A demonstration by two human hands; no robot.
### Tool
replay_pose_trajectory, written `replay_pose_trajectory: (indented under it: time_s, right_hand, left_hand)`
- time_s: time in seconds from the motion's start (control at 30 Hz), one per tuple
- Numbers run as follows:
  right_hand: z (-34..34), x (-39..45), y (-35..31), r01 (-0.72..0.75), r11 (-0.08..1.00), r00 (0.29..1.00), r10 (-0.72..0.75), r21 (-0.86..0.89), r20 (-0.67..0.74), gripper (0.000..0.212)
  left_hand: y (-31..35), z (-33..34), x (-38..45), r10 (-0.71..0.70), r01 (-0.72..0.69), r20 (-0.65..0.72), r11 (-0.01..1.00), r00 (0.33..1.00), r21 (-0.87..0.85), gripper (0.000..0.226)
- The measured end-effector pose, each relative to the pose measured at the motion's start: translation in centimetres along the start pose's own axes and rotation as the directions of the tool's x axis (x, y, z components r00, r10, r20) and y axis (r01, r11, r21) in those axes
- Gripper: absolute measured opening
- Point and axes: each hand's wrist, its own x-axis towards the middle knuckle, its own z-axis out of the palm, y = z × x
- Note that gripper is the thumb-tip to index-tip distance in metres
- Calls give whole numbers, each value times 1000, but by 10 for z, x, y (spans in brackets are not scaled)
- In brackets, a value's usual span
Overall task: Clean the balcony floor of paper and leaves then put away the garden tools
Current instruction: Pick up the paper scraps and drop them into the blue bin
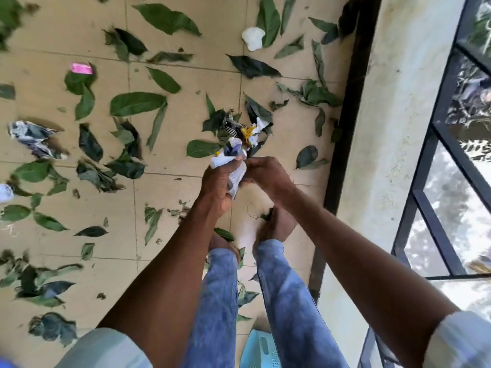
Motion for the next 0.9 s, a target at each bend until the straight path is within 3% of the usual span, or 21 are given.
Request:
replay_pose_trajectory:
  time_s: [0.07, 0.13, 0.2, 0.23, 0.37, 0.43, 0.6, 0.77, 0.9]
  right_hand:
    - [-5, 13, -7, -69, 996, 988, 61, 53, 145, 22]
    - [-12, 33, -6, 17, 976, 998, -30, -215, -60, 20]
    - [-16, 51, -1, 32, 812, 921, -251, -583, -298, 25]
    - [-16, 59, 1, 15, 743, 888, -318, -669, -333, 33]
    - [-15, 96, 15, -17, 503, 914, -343, -864, -217, 66]
    - [-11, 110, 21, -26, 471, 930, -312, -882, -194, 68]
    - [4, 116, 28, 16, 567, 935, -300, -823, -188, 40]
    - [14, 82, 11, 83, 759, 819, -421, -646, -389, 31]
    - [22, 46, 2, 67, 845, 877, -304, -531, -373, 33]
  left_hand:
    - [8, -14, 12, 45, -50, -87, 997, 995, -54, 3]
    - [15, -25, 23, 27, -44, -131, 991, 991, -127, 16]
    - [20, -35, 32, 7, -34, -142, 981, 990, -191, 25]
    - [20, -39, 36, -6, -20, -140, 982, 990, -188, 28]
    - [15, -56, 56, -12, 0, -104, 994, 994, -112, 34]
    - [10, -64, 64, -9, 3, -79, 998, 997, -70, 25]
    - [4, -68, 61, -17, 16, -26, 998, 1000, -55, 7]
    - [12, -64, 41, 18, -15, 24, 995, 1000, -97, 16]
    - [23, -51, 21, 14, 14, 170, 987, 985, -163, 20]
